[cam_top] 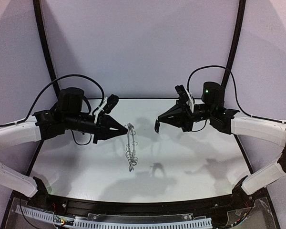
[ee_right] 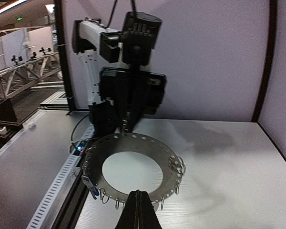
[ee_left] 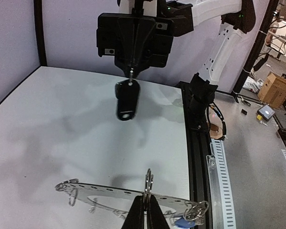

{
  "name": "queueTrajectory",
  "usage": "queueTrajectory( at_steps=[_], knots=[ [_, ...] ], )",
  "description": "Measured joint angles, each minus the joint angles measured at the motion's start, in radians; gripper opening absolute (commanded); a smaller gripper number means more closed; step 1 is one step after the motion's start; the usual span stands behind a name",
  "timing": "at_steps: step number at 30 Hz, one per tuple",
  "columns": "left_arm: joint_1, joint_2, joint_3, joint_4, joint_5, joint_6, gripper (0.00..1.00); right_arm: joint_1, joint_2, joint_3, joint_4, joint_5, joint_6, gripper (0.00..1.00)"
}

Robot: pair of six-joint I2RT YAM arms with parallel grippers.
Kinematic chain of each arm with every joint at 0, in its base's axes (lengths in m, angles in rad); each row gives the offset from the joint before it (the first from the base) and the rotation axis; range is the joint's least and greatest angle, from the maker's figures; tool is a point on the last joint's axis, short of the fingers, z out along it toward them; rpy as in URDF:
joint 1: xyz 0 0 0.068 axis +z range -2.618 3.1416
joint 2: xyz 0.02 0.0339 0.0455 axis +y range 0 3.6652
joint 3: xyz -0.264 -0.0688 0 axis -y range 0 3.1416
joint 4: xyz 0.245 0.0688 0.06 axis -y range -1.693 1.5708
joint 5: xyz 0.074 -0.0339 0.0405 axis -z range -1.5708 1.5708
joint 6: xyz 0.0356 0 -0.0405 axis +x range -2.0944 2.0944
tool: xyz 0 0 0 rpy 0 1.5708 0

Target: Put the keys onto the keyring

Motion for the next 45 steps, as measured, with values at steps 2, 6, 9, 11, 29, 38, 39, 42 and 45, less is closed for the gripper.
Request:
queueTrajectory(
  at_steps=[2, 6, 9, 11, 29, 38, 39, 42, 45],
  knots=[
    [-0.001, 0.008, 0.016, -0.016, 0.011, 0.01, 0.01, 0.021, 0.003, 0.008, -0.006, -0.039, -0.001, 0.0],
    [-0.019, 0.055, 0.075, -0.056, 0.023, 0.045, 0.01, 0.092, 0.018, 0.051, -0.049, -0.064, -0.002, 0.0],
    [-0.034, 0.083, 0.095, -0.076, 0.025, 0.064, 0.01, 0.129, 0.018, 0.061, -0.059, -0.042, -0.01, 0.0],
    [-0.042, 0.096, 0.097, -0.089, 0.026, 0.08, 0.01, 0.149, 0.018, 0.062, -0.071, -0.014, -0.011, 0.0],
    [-0.07, 0.122, 0.138, -0.137, 0.037, 0.168, 0.01, 0.262, 0.027, 0.107, -0.185, 0.228, -0.072, 0.0],
    [-0.075, 0.127, 0.138, -0.145, 0.006, 0.178, 0.01, 0.273, 0.035, 0.129, -0.221, 0.301, -0.079, 0.0],
    [-0.075, 0.127, 0.138, -0.145, 0.005, 0.179, 0.01, 0.273, 0.035, 0.131, -0.223, 0.303, -0.08, 0.0],
    [-0.077, 0.127, 0.138, -0.145, 0.002, 0.182, 0.01, 0.275, 0.035, 0.136, -0.232, 0.306, -0.085, 0.0],
    [-0.08, 0.127, 0.138, -0.145, -0.006, 0.182, 0.01, 0.279, 0.035, 0.137, -0.252, 0.305, -0.089, 0.0]
  ],
)
